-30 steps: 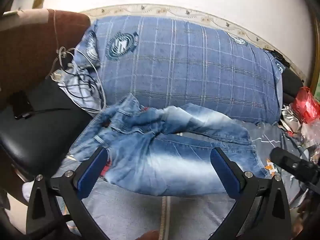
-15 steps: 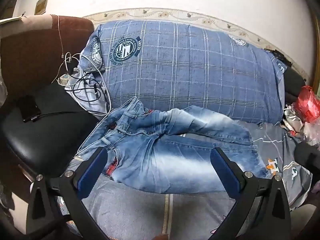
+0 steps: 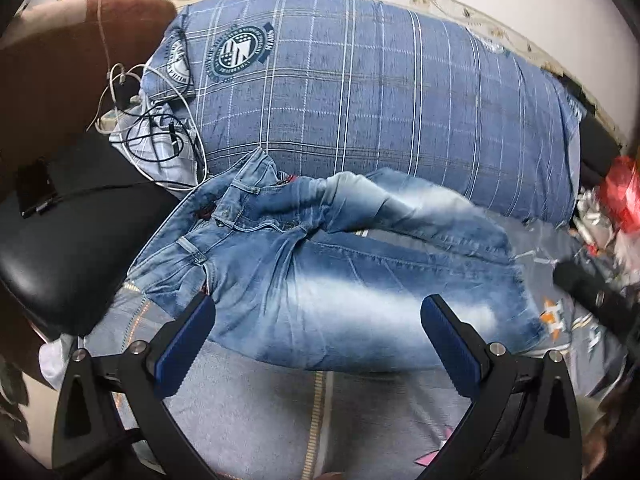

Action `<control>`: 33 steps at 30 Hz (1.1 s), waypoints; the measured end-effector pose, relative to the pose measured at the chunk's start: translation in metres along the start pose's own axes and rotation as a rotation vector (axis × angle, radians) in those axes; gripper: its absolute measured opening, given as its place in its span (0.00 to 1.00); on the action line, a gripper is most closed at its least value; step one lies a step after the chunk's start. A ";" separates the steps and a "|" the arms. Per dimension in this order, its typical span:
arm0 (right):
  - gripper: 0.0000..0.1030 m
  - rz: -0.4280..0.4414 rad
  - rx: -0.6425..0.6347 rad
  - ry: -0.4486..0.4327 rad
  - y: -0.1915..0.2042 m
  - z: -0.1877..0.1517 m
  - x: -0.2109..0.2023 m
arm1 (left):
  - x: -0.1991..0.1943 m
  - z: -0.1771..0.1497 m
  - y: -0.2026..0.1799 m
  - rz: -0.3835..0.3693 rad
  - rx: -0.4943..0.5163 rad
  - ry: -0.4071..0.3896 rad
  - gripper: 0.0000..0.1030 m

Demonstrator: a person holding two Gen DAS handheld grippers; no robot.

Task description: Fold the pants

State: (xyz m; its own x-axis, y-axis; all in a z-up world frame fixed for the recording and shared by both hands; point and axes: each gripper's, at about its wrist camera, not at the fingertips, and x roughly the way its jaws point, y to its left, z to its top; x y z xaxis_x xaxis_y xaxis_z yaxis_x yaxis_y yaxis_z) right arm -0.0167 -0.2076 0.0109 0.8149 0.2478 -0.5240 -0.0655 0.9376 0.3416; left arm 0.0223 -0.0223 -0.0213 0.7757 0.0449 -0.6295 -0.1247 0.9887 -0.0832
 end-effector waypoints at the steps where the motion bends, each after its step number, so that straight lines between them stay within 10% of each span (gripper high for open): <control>1: 0.82 -0.013 -0.003 0.002 0.001 0.002 0.004 | 0.002 -0.002 0.000 0.017 0.018 -0.005 1.00; 17: 0.82 -0.170 -0.071 -0.019 0.030 -0.014 -0.029 | -0.014 -0.019 0.039 0.023 -0.087 -0.065 1.00; 33: 0.82 -0.112 -0.123 0.004 0.014 -0.033 -0.031 | -0.026 -0.017 0.007 -0.010 -0.035 -0.107 1.00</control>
State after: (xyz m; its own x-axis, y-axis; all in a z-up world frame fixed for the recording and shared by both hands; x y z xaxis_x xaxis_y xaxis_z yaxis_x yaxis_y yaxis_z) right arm -0.0617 -0.1941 0.0056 0.8186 0.1405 -0.5569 -0.0445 0.9822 0.1824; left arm -0.0096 -0.0192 -0.0185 0.8387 0.0516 -0.5421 -0.1362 0.9838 -0.1170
